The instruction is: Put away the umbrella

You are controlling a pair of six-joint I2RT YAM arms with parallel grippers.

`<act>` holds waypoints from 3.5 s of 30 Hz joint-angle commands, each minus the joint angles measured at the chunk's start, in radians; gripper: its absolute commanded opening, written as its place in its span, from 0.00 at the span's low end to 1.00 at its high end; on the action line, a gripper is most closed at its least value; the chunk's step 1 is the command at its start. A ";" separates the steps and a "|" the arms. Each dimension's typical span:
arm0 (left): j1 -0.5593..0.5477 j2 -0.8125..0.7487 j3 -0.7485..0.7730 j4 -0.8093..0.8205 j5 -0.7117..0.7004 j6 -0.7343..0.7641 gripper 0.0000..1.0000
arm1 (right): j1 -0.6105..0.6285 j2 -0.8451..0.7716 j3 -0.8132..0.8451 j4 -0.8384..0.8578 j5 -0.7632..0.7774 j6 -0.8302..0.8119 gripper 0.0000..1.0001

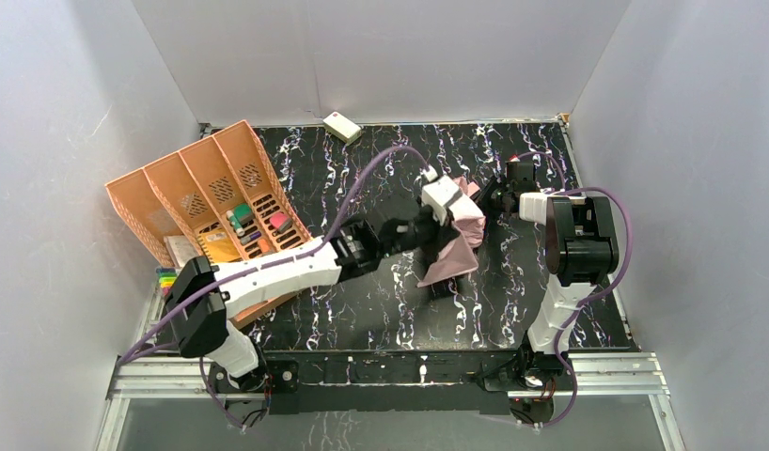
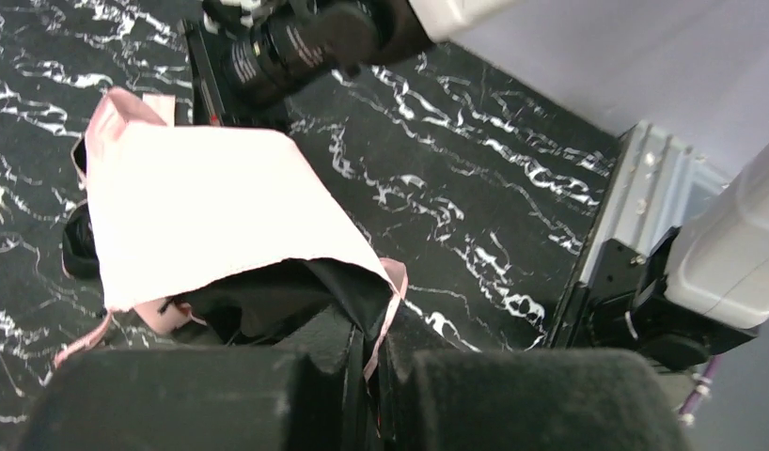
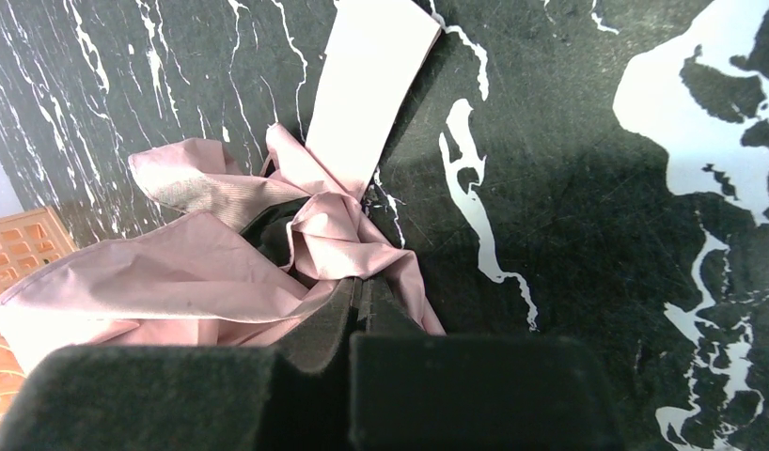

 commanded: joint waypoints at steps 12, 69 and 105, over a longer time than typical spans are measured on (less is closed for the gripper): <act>0.252 0.128 0.324 0.008 0.492 -0.043 0.09 | -0.002 0.038 -0.033 -0.063 0.064 -0.072 0.00; 0.012 -0.169 -0.093 -0.322 -0.077 -0.321 0.98 | -0.002 -0.030 -0.057 -0.076 0.030 -0.112 0.00; 0.135 0.095 0.296 -0.218 0.043 -0.054 0.00 | 0.108 0.081 0.060 -0.061 -0.190 -0.249 0.00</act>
